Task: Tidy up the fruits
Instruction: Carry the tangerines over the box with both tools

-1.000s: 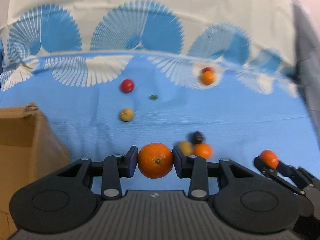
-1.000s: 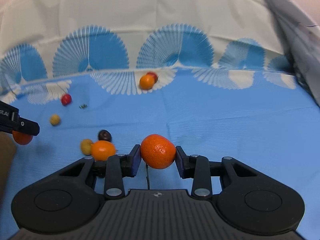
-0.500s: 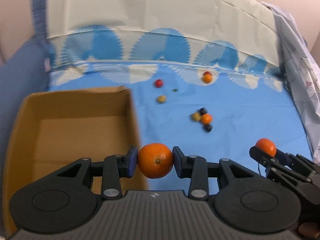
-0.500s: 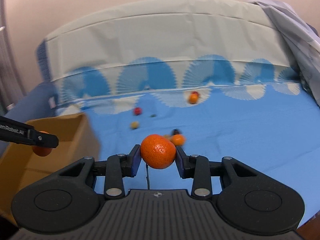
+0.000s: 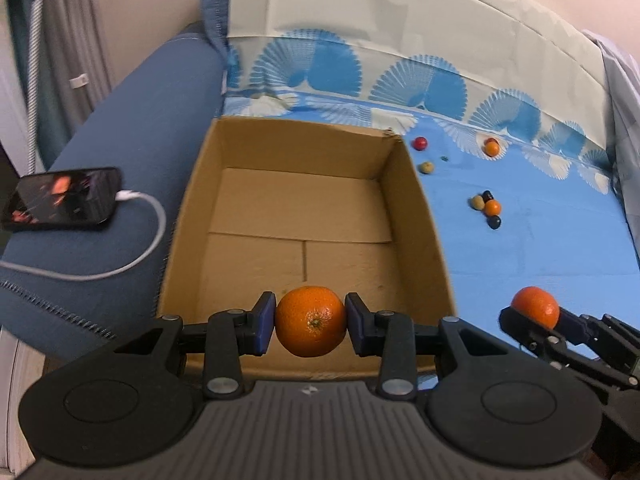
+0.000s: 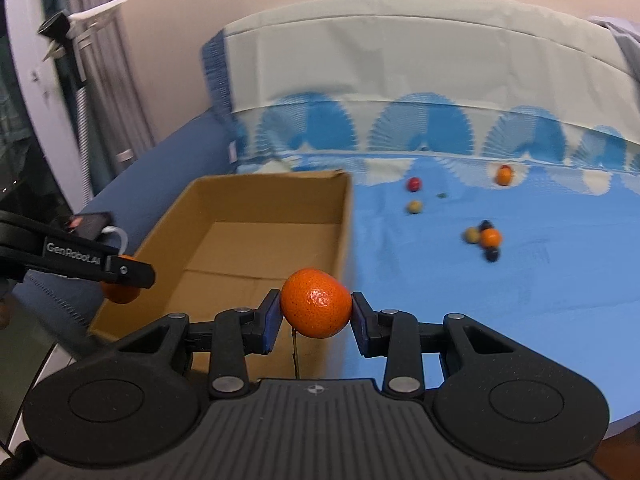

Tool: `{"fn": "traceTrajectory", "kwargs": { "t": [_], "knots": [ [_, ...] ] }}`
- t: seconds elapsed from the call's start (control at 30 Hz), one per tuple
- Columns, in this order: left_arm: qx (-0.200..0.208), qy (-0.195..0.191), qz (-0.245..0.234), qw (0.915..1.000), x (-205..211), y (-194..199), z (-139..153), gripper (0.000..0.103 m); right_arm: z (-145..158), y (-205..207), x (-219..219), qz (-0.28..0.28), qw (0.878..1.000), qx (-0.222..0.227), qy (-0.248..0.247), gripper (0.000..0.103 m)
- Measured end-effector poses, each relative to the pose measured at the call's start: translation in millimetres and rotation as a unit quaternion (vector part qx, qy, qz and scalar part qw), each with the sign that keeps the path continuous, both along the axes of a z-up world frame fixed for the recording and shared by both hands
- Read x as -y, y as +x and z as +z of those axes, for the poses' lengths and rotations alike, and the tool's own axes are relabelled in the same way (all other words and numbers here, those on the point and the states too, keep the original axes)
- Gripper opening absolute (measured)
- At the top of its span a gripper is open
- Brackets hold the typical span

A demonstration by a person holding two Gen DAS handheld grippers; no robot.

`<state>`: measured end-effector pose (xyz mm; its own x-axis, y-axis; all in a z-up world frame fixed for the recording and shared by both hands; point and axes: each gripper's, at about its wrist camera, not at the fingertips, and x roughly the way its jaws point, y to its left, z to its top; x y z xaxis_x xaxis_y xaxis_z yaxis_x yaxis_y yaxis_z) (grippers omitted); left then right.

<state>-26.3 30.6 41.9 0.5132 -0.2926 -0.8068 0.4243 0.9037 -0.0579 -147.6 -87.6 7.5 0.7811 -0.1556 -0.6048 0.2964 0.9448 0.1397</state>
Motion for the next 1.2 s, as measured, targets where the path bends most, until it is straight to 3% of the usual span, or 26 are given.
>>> {"fn": "traceTrajectory", "kwargs": {
  "t": [0.23, 0.53, 1.2],
  "knots": [
    [-0.002, -0.013, 0.017, 0.9998, -33.7, 1.0, 0.3, 0.042, 0.5, 18.6, -35.4, 0.032, 0.999, -0.015, -0.012, 0.038],
    [-0.018, -0.015, 0.025, 0.9994, -40.6, 20.1, -12.1, 0.042, -4.6, 40.8, -44.8, 0.045, 0.998, -0.025, -0.021, 0.038],
    [-0.040, 0.040, -0.007, 0.9984, 22.4, 92.8, -79.8, 0.042, -62.1, 130.1, -7.4, 0.053, 0.995, -0.075, -0.022, 0.038]
  ]
}}
